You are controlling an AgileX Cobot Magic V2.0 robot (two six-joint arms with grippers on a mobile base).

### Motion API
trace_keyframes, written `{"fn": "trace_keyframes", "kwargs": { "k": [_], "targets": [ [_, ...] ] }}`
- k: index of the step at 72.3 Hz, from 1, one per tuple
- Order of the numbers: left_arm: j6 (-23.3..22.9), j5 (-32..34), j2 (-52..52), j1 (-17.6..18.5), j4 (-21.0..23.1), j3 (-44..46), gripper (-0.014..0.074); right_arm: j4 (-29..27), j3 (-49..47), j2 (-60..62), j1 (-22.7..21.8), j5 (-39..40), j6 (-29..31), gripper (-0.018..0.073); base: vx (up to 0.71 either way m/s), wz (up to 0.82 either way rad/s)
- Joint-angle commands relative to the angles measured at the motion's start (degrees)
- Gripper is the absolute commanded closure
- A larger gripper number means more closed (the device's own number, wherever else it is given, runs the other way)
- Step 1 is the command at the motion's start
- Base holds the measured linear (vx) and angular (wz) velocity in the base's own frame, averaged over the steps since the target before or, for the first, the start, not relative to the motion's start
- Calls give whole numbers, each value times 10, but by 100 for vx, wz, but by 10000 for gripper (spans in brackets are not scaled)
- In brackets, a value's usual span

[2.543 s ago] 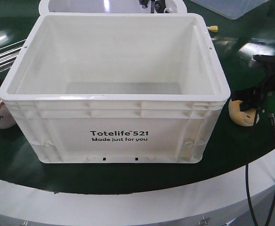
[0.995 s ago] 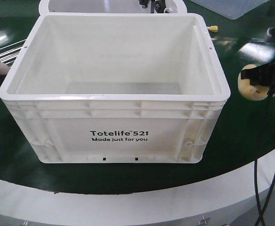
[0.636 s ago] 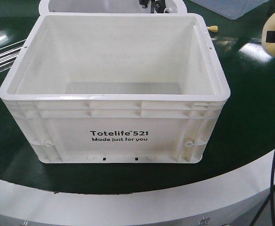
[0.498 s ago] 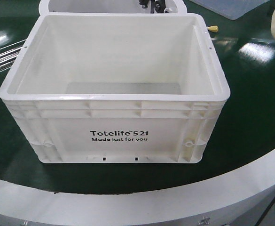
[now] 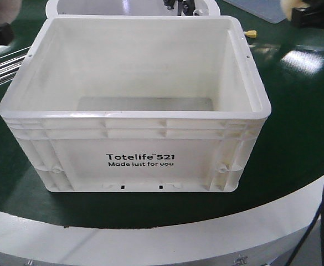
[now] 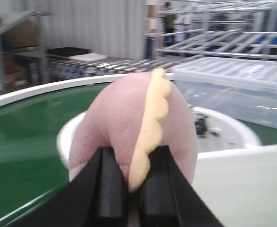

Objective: Place moving items into box and shelve
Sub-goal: 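Lift both plushes over the tote and release them inside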

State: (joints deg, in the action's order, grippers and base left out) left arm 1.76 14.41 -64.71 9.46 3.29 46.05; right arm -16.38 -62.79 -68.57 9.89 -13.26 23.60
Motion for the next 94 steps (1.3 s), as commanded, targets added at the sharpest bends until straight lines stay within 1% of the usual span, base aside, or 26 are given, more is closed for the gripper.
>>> {"fn": "trace_keyframes", "kwargs": {
  "k": [1, 8, 15, 19, 24, 31, 35, 40, 44, 46, 47, 49, 54, 59, 62, 68, 73, 77, 79, 83, 87, 94],
  "targets": [
    [-9, 56, 1, 43, -3, 19, 602, -4, -16, 8, 48, 63, 3, 565, 0, 0],
    [-9, 65, -15, 82, -2, 19, 602, -4, -16, -3, 99, 75, 2, 565, 0, 0],
    [-9, 75, -32, 106, -1, 19, 600, -3, -16, -22, 143, 82, 2, 565, 0, 0],
    [-9, 75, -40, 113, -1, 19, 597, -3, -16, -32, 161, 86, 2, 563, 0, 0],
    [-9, 71, -46, 113, -1, 19, 581, -3, -16, -45, 178, 89, 2, 556, 0, 0],
    [-9, 58, -49, 113, -1, 19, 518, -3, -16, -54, 193, 92, 2, 500, 0, 0],
    [-9, 56, -49, 113, -1, 19, 454, -3, -16, -57, 197, 91, 2, 440, 0, 0],
    [-8, 57, -49, 113, -1, 19, 365, -4, -16, -57, 198, 91, 1, 337, 0, 0],
    [-8, 57, -49, 113, -1, 19, 283, -4, -16, -57, 198, 90, -3, 223, 0, 0],
    [-8, 56, -49, 113, -1, 19, 242, -4, -16, -57, 198, 90, -4, 182, 0, 0],
    [-8, 55, -49, 113, -1, 19, 220, -4, -16, -57, 198, 90, -4, 141, 0, 0],
    [-8, 53, -49, 113, -1, 19, 169, -4, -16, -57, 198, 90, -5, 87, 0, 0],
    [-8, 46, -49, 113, -1, 19, 78, -7, -16, -57, 198, 92, -16, -34, 0, 0],
    [-8, 39, -49, 113, -1, 19, 11, -8, -16, -57, 198, 92, -30, -139, 0, 0],
    [-8, 36, -49, 113, -1, 19, -18, -8, -16, -57, 198, 92, -34, -172, 0, 0],
    [-8, 32, -49, 113, 0, 19, -42, -8, -16, -57, 198, 90, -34, -168, 0, 0],
    [-8, 27, -46, 113, 7, 19, -36, -11, -16, -57, 198, 90, -34, -159, 0, 0],
    [-8, 16, -37, 110, 24, 19, -26, -25, -16, -54, 189, 90, -38, -147, 0, 0],
    [-8, 8, -31, 106, 35, 19, -19, -37, -16, -51, 179, 89, -50, -139, 0, 0],
    [-5, -18, -15, 93, 39, 19, -6, -55, -16, -47, 157, 80, -72, -124, 0, 0],
    [-2, -48, 3, 72, 38, 19, 7, -54, -16, -41, 125, 61, -81, -107, 0, 0],
    [-2, -109, 39, 23, 33, 19, 17, -46, -16, -29, 67, 10, -81, -80, 0, 0]
  ]
}}
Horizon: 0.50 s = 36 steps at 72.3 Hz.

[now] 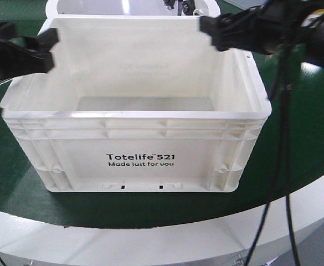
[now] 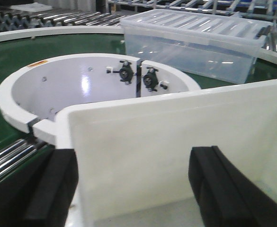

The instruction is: Place moving items into box and shelve

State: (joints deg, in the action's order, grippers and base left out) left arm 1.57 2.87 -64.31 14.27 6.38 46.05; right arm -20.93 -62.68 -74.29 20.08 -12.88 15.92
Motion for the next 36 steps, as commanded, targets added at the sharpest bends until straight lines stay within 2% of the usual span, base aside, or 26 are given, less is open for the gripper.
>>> {"fn": "trace_keyframes", "kwargs": {
  "k": [1, 10, 17, 26, 36],
  "targets": [
    [0, 0, 39, -32, -1, 19, 20, -1, -17, 29, -43, 0, -4, -78, 0, 0],
    [-1, -59, 65, -88, -3, 19, 21, -1, -17, 43, -106, -50, -3, -60, 0, 0],
    [-1, -98, 71, -108, -3, 19, 21, -1, -22, 48, -128, -94, -3, -57, 0, 0],
    [-1, -119, 71, -112, -3, 19, 21, 17, -64, 35, -129, -185, -17, -53, 0, 0],
    [-1, -116, 71, -112, -2, 19, 21, 64, -151, -6, -129, -289, -108, -43, 0, 0]
  ]
}}
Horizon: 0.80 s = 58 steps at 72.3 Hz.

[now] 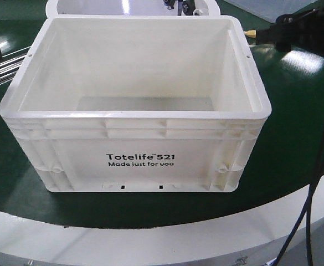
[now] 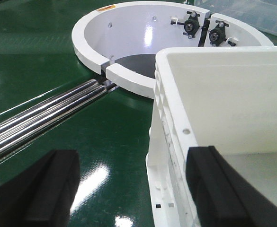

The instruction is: Place moving items into box and shelve

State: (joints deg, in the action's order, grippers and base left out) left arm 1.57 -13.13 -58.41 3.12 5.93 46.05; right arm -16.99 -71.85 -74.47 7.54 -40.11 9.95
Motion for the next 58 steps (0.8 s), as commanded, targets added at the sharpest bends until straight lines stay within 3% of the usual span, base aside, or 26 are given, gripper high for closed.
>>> {"fn": "trace_keyframes", "kwargs": {
  "k": [1, 9, 20, 30, 43, 58],
  "targets": [
    [-1, 44, 11, -1, 2, 19, 21, 31, -68, -9, -3, -26, -56, -42, 0, 0],
    [-1, 43, 11, -1, 2, 19, 21, 73, -140, -56, -3, -98, -100, -36, 0, 0],
    [-1, 43, 11, -1, 2, 19, 21, 59, -207, -107, 0, -160, -113, -19, 0, 0],
    [-1, 43, 11, -1, 2, 19, 21, 36, -233, -138, 18, -163, -113, 11, 0, 0],
    [-1, 43, 11, -1, 2, 19, 21, 71, -240, -174, 66, -161, -127, 23, 0, 0],
    [-1, 43, 11, -1, 2, 19, 21, 64, -240, -221, 73, -178, -151, 23, 0, 0]
  ]
}}
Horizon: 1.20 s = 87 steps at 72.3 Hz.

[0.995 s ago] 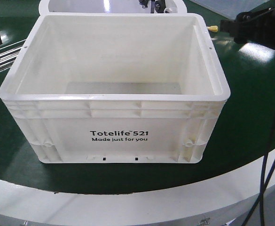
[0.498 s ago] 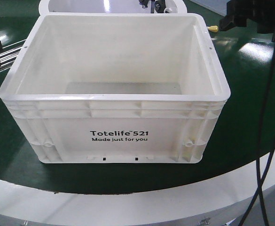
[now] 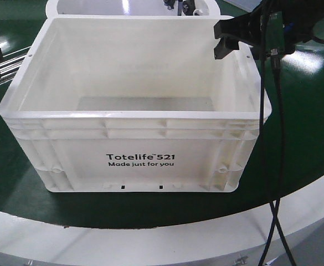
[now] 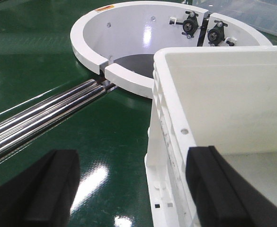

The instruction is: Place moving items into box and shelve

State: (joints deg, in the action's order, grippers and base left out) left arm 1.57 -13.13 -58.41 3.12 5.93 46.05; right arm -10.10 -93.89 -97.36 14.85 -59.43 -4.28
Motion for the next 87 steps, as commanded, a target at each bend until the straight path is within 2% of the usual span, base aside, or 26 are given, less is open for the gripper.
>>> {"fn": "trace_keyframes", "kwargs": {
  "k": [1, 20, 43, 62, 80, 87],
  "targets": [
    [-1, 43, 11, -1, 2, 19, 21, -5, -20, 5, 0, 14, -9, 23, 0, 0],
    [-1, 44, 11, -1, 2, 19, 21, -6, -20, -15, 0, -8, -9, 34, 0, 0],
    [-1, 45, 11, -1, 2, 18, 21, -3, -77, -21, 0, -31, -16, 52, 0, 0],
    [-1, 45, 11, -1, 2, 18, 21, -9, -86, -63, 0, -70, -25, 52, 0, 0],
    [-1, 44, 11, -1, 2, 18, 21, 38, -87, -66, 43, -53, -33, 64, 0, 0],
    [-1, 43, 11, -1, 2, 18, 21, 46, -87, -66, 47, -49, -40, 68, 0, 0]
  ]
}}
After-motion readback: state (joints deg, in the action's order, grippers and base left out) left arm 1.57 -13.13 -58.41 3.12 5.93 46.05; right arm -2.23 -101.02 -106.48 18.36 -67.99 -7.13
